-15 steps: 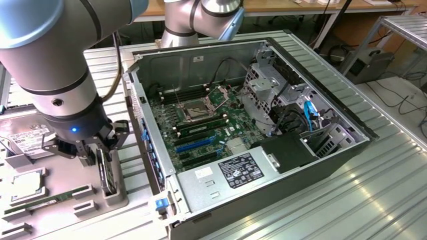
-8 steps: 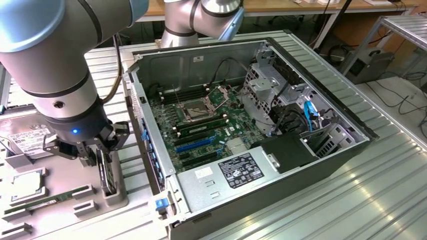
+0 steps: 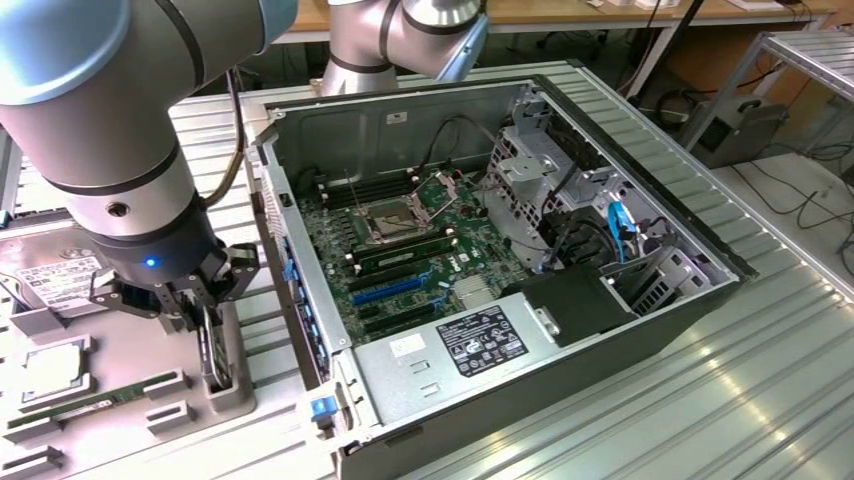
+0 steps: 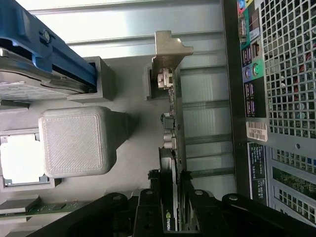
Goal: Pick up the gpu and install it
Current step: 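Pick up the gpu and move the gpu toward the slot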
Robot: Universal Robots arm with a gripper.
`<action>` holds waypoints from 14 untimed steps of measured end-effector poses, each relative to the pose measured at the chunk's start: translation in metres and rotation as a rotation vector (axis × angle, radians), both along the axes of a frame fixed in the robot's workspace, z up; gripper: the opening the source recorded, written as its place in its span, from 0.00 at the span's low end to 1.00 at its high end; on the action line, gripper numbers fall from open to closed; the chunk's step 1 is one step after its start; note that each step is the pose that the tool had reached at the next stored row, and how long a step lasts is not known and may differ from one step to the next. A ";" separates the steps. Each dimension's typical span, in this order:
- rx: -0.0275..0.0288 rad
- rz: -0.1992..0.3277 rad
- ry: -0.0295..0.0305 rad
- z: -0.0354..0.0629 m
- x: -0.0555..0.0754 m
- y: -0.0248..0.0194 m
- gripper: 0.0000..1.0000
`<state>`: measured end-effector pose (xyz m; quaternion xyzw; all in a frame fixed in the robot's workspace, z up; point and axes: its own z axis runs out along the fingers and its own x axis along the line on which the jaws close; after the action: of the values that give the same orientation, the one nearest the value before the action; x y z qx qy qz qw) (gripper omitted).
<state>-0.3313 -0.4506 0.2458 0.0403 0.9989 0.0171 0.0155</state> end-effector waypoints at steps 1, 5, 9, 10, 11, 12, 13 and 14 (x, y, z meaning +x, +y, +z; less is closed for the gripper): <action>0.0001 0.011 -0.0001 -0.0001 0.000 0.0000 0.27; 0.0002 0.074 -0.0002 -0.0001 0.000 0.0000 0.26; 0.0001 0.097 -0.0001 -0.0001 0.000 0.0000 0.26; 0.0001 0.097 -0.0002 -0.0001 0.000 0.0000 0.26; 0.0002 0.097 -0.0001 -0.0001 0.000 0.0000 0.26; 0.0001 0.097 -0.0001 -0.0001 0.000 0.0000 0.26; 0.0001 0.097 -0.0001 0.0003 0.000 0.0000 0.26; 0.0002 0.097 0.0000 0.0010 0.000 0.0000 0.26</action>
<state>-0.3313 -0.4506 0.2468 -0.0081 0.9997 0.0179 0.0147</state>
